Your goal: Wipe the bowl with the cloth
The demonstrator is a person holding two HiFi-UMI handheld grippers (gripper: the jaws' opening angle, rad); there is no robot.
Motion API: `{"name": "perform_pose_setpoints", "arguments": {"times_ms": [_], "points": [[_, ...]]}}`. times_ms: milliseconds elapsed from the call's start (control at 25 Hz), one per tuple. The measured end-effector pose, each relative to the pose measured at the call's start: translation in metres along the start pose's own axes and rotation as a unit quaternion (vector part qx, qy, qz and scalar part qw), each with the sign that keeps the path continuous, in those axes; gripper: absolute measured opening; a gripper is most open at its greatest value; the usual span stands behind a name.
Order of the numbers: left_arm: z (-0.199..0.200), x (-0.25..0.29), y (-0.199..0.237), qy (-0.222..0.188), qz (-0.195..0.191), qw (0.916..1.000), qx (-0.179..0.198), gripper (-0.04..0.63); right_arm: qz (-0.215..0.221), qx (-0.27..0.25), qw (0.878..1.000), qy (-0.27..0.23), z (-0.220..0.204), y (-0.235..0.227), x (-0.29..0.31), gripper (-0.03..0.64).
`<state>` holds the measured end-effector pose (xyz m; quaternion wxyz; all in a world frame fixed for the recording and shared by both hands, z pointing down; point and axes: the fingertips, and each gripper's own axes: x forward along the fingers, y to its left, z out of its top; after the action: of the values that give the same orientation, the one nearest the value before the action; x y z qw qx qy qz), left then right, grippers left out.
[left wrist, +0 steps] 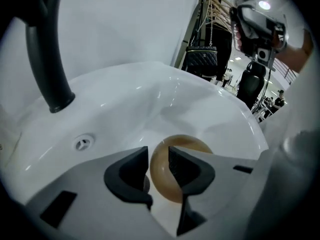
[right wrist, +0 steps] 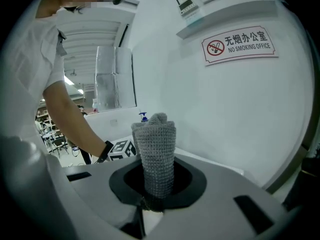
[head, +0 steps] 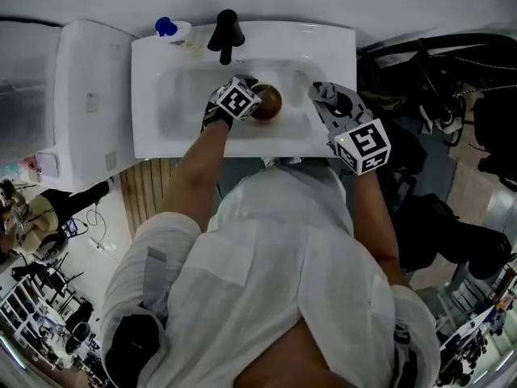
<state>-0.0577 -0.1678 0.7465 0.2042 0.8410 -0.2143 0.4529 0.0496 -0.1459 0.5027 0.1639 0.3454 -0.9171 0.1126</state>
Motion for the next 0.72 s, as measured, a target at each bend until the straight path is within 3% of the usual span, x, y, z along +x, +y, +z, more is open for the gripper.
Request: {"name": "perform_pose_setpoints", "arguments": {"times_ms": [280,440,560,720], "points": [[-0.023,0.022,0.002,0.068,-0.003,0.9977,0.005,0.118,0.009,0.021,0.999,0.030,-0.014,0.001,-0.004,0.043],[-0.024,0.022,-0.001,0.082,0.003,0.9966,-0.009,0.044,0.016,0.031,0.998,0.045,-0.022,0.000,-0.002,0.043],[-0.015,0.015,-0.004,0.066,0.008,0.9975,-0.027,0.033,0.019,0.044,0.997,0.062,-0.030,0.000,0.003,0.043],[0.016,-0.011,-0.003,0.008,0.047,0.9971,-0.059,0.026,0.021,0.070,0.993,0.098,-0.043,0.000,0.015,0.049]]}}
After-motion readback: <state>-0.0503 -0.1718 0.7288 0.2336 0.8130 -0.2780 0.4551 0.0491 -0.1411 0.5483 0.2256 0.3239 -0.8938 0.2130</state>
